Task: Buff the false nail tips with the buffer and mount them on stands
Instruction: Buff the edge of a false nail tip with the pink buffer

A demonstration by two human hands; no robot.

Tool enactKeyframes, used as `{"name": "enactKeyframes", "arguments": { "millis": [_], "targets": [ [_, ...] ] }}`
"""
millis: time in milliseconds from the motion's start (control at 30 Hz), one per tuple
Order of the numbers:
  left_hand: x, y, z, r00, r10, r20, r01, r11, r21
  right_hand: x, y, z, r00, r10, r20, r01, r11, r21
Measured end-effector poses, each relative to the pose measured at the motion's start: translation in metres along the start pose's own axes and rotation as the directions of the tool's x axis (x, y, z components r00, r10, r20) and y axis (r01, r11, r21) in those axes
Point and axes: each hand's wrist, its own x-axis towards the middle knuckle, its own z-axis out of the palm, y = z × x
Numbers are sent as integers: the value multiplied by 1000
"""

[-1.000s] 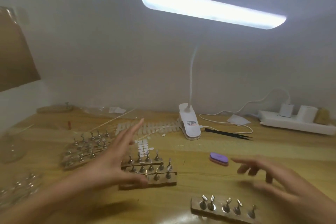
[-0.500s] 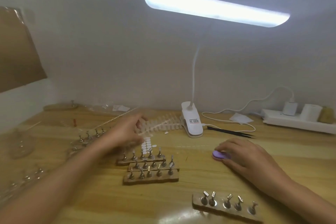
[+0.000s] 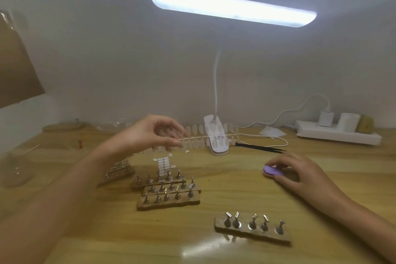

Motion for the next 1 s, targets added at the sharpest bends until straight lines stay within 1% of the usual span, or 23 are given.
{"name": "enactKeyframes", "arguments": {
  "millis": [67, 133, 267, 367, 400, 433, 467, 500, 533, 567, 600, 633, 667, 700, 767, 800, 833, 867, 900, 933, 967, 1000],
  "targets": [
    [8, -3, 6, 1000, -8, 30, 8, 1000, 14, -3, 4, -1, 999, -8, -44, 9, 1000, 29],
    [16, -12, 8, 999, -29, 42, 28, 999, 33, -5, 8, -4, 998, -6, -59, 9, 998, 56],
    [29, -44, -1, 995, -99, -32, 102, 990, 99, -6, 14, -5, 998, -14, -58, 17, 998, 62],
    [36, -64, -8, 989, -125, -76, 140, 959, 247, -7, 15, -3, 998, -23, -53, 26, 997, 71],
    [37, -67, -10, 986, -133, -101, 159, 930, 332, -7, 14, -3, 998, -34, -50, 37, 997, 61],
    [38, -69, -10, 981, -135, -141, 184, 877, 444, -7, 14, -3, 998, -49, -46, 51, 998, 48],
    [38, -69, -8, 972, -123, -199, 216, 797, 563, -7, 13, -2, 997, -63, -40, 64, 997, 35],
    [38, -65, -2, 960, -76, -269, 237, 728, 644, -7, 13, -1, 997, -71, -32, 72, 997, 24],
    [35, -57, 5, 947, 13, -322, 222, 699, 680, -7, 13, -1, 997, -73, -24, 74, 997, 13],
    [31, -44, 16, 936, 115, -333, 153, 719, 678, -7, 13, -1, 997, -74, -18, 74, 997, 6],
    [23, -30, 29, 932, 211, -295, 29, 768, 640, -8, 13, -1, 997, -76, -13, 76, 997, 2],
    [13, -15, 43, 926, 306, -224, -121, 798, 591, -8, 13, -1, 997, -80, -10, 80, 997, -1],
    [1, -1, 58, 910, 389, -145, -250, 792, 557, -9, 12, -1, 997, -81, -8, 81, 997, -7],
    [-10, 9, 73, 885, 459, -78, -345, 759, 552, -9, 12, 0, 997, -76, -7, 76, 997, -23],
    [-27, 15, 103, 823, 567, 17, -478, 677, 559, -11, 12, 1, 999, -46, -13, 44, 994, -102],
    [-34, 17, 117, 825, 564, 29, -496, 698, 516, -11, 13, 2, 999, -25, -23, 21, 988, -151],
    [-41, 19, 126, 850, 526, 9, -482, 772, 415, -11, 13, 3, 999, -5, -42, -4, 981, -193],
    [-48, 21, 133, 880, 474, -14, -454, 850, 267, -11, 13, 3, 998, 7, -70, -22, 975, -221],
    [-51, 20, 137, 893, 449, -22, -442, 885, 147, -11, 13, 2, 995, 2, -102, -25, 973, -231],
    [-53, 18, 139, 891, 453, -24, -448, 888, 101, -10, 11, 1, 992, -15, -123, -13, 974, -227],
    [-53, 17, 138, 880, 474, -22, -470, 877, 106, -7, 8, 0, 992, -33, -124, 5, 976, -216],
    [-52, 15, 137, 876, 483, -1, -480, 871, 99, -4, 6, 0, 995, -42, -94, 22, 977, -210]
  ]
}}
